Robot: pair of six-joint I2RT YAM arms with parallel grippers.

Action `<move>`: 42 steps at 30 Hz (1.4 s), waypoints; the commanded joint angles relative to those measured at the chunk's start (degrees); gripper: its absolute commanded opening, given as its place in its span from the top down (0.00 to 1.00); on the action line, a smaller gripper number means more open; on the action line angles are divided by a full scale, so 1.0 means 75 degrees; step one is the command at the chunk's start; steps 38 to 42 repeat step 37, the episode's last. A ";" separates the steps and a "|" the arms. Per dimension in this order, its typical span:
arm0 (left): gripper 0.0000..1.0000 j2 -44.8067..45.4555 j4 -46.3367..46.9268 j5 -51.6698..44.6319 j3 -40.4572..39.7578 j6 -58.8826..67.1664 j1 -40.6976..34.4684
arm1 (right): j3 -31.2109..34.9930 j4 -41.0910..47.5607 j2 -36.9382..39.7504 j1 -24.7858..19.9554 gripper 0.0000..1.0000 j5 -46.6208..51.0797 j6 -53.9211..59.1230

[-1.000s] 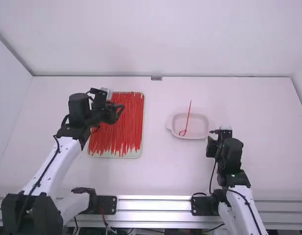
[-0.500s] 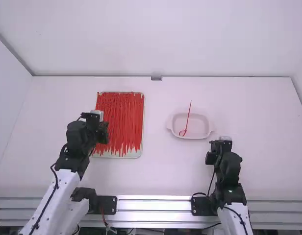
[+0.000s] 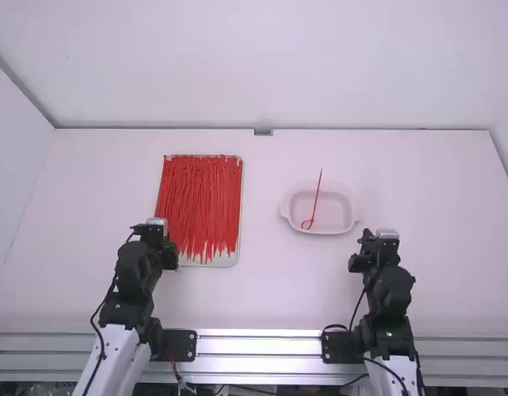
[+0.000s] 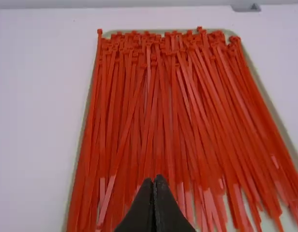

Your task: Fasten the cable tie

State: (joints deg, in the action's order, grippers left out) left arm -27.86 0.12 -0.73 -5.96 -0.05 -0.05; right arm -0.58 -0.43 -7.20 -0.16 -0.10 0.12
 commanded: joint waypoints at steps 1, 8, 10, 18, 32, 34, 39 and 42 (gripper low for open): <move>1.00 0.0355 -0.0016 0.0098 0.0361 0.0007 0.0007 | 0.0077 0.0057 0.0273 0.0022 1.00 0.0013 -0.0016; 1.00 0.1181 -0.0016 0.0098 0.0794 0.0007 0.0007 | 0.0077 0.0057 0.0823 0.0022 1.00 0.0013 -0.0016; 1.00 0.1397 -0.0016 0.0098 0.0794 0.0007 0.0007 | 0.0077 0.0057 0.0960 0.0022 1.00 0.0013 -0.0016; 1.00 0.2245 -0.0016 0.0098 0.0794 0.0007 0.0007 | 0.0077 0.0057 0.0960 0.0022 1.00 0.0013 -0.0016; 1.00 0.3495 -0.0016 0.0098 0.0794 0.0007 0.0007 | 0.0077 0.0057 0.0960 0.0022 1.00 0.0013 -0.0016; 1.00 0.3595 -0.0016 0.0098 0.0794 0.0007 0.0007 | 0.0077 0.0057 0.0960 0.0022 1.00 0.0013 -0.0016; 1.00 0.3714 -0.0016 0.0098 0.0794 0.0007 0.0007 | 0.0077 0.0057 0.0960 0.0022 1.00 0.0013 -0.0016; 1.00 0.3714 -0.0016 0.0098 0.0794 0.0007 0.0007 | 0.0077 0.0057 0.0960 0.0022 1.00 0.0013 -0.0016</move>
